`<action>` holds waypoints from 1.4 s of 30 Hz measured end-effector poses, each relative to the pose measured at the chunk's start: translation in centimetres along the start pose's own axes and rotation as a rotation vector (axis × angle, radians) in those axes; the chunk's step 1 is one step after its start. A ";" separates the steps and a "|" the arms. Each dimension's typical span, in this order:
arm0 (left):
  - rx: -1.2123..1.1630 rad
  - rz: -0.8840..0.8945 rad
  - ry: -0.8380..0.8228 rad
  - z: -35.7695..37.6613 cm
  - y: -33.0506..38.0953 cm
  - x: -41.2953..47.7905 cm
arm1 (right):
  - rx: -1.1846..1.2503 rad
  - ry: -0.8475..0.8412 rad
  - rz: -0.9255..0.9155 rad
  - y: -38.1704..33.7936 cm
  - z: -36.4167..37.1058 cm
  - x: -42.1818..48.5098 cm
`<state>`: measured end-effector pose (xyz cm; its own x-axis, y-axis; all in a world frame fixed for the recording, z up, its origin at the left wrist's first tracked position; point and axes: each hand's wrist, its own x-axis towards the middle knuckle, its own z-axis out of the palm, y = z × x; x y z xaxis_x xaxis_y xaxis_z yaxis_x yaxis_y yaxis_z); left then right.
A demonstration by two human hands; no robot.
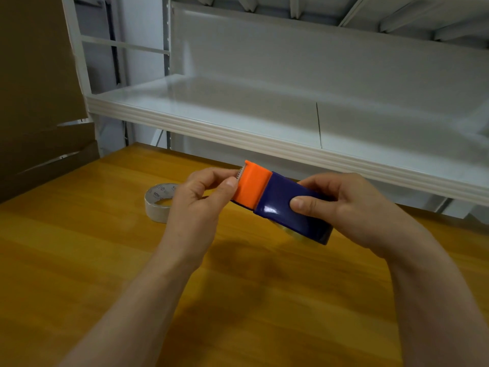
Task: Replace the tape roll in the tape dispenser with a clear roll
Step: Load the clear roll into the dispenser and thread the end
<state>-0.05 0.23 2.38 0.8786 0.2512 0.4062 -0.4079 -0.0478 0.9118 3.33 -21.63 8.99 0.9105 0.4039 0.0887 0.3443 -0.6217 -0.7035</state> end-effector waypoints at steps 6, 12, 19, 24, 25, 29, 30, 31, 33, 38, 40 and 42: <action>0.137 -0.056 0.030 0.2 -0.3 0.0 | -0.037 -0.027 0.076 -0.2 -0.1 0.0; 0.281 -0.122 0.053 0.0 -0.6 0.2 | -0.047 0.006 0.051 -0.3 0.2 0.3; 0.453 -0.183 0.035 0.1 -0.7 0.2 | -0.058 -0.009 0.041 -0.3 0.2 0.4; 0.504 -0.321 -0.026 0.3 -1.0 0.4 | -0.152 -0.056 0.069 -0.7 0.6 0.3; 0.500 -0.350 -0.027 0.2 -1.2 0.5 | -0.155 -0.096 0.089 -0.8 0.7 0.2; 0.497 -0.418 -0.019 -0.1 -1.8 0.8 | -0.269 -0.266 0.138 -1.0 1.5 0.0; 0.497 -0.435 -0.031 -0.2 -2.0 0.9 | -0.305 -0.280 0.134 -1.0 1.7 0.1; 0.495 -0.455 -0.049 -0.2 -2.1 0.9 | -0.326 -0.280 0.127 -1.1 1.7 0.1; 0.493 -0.498 -0.090 -0.1 -2.5 0.9 | -0.329 -0.272 0.116 -1.2 1.6 0.0; 0.508 -0.567 -0.129 -0.1 -3.0 1.1 | -0.389 -0.330 0.114 -2.0 1.6 -0.7; 0.524 -0.571 -0.132 -0.1 -3.3 1.1 | -0.440 -0.310 0.092 -2.2 1.9 -0.6; 0.551 -0.564 -0.131 0.0 -3.6 1.1 | -0.467 -0.250 0.065 -2.2 2.0 -0.4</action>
<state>2.39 0.72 -0.47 0.9520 0.2656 -0.1524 0.2579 -0.4272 0.8666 1.73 -19.03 9.07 0.8705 0.4670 -0.1555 0.4064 -0.8601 -0.3085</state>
